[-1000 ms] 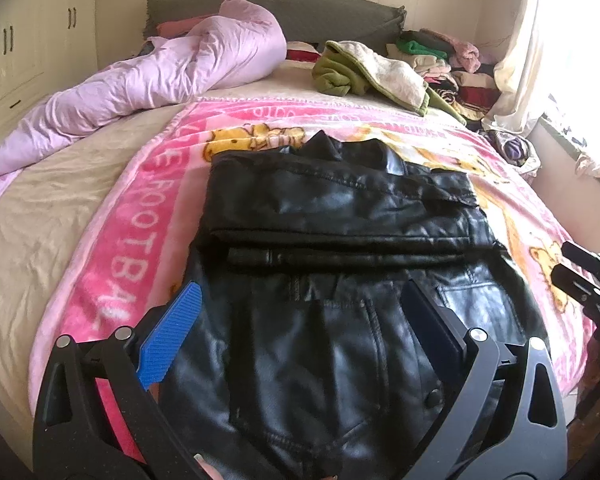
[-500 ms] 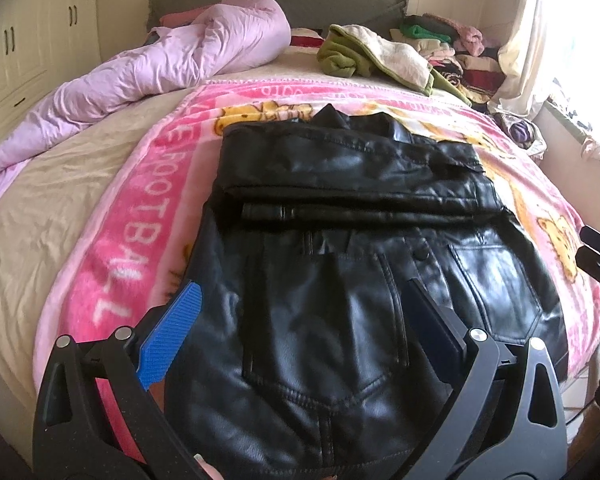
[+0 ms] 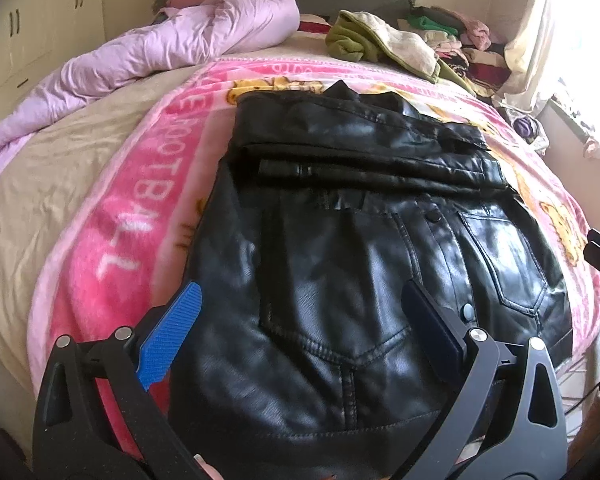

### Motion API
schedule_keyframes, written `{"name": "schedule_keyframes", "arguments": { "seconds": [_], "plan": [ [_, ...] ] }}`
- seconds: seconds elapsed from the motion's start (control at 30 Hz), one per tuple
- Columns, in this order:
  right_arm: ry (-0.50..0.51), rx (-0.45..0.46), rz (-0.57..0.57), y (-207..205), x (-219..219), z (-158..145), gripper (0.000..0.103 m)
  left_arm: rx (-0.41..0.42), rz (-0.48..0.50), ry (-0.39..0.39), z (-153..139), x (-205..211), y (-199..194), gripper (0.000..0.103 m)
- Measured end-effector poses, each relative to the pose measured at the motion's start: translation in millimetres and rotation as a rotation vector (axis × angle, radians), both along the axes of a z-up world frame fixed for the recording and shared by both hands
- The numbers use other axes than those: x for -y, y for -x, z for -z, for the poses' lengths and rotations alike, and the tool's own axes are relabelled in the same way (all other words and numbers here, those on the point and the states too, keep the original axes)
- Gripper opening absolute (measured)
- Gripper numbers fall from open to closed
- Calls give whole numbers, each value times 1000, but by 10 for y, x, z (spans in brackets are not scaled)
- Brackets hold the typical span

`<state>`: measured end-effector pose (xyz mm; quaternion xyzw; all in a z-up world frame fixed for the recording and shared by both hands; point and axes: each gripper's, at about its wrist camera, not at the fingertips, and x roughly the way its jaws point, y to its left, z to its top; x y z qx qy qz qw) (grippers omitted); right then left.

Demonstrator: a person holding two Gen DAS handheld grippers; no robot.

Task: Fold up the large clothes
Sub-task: 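Move both open tools down to the jacket hem at the bed edge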

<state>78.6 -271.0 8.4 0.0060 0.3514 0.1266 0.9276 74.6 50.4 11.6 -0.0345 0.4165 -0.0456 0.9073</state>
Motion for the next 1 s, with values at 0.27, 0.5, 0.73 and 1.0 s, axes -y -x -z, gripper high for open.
{"name": "schedule_keyframes", "arguments": {
  "seconds": [0.27,0.5,0.73,1.0],
  "plan": [
    [-3,-32,-11,74,67,41,97,-31,-27,-19,146,-236,155,94],
    [17,-73,-9,156,103,181,97,-79,-33,-46,234,-496,243,94],
    [8,-104,-13,255,140,289,97,-201,31,82,423,-718,205,94],
    [-3,-162,-31,350,232,423,97,-283,110,158,553,-732,194,93]
  ]
}}
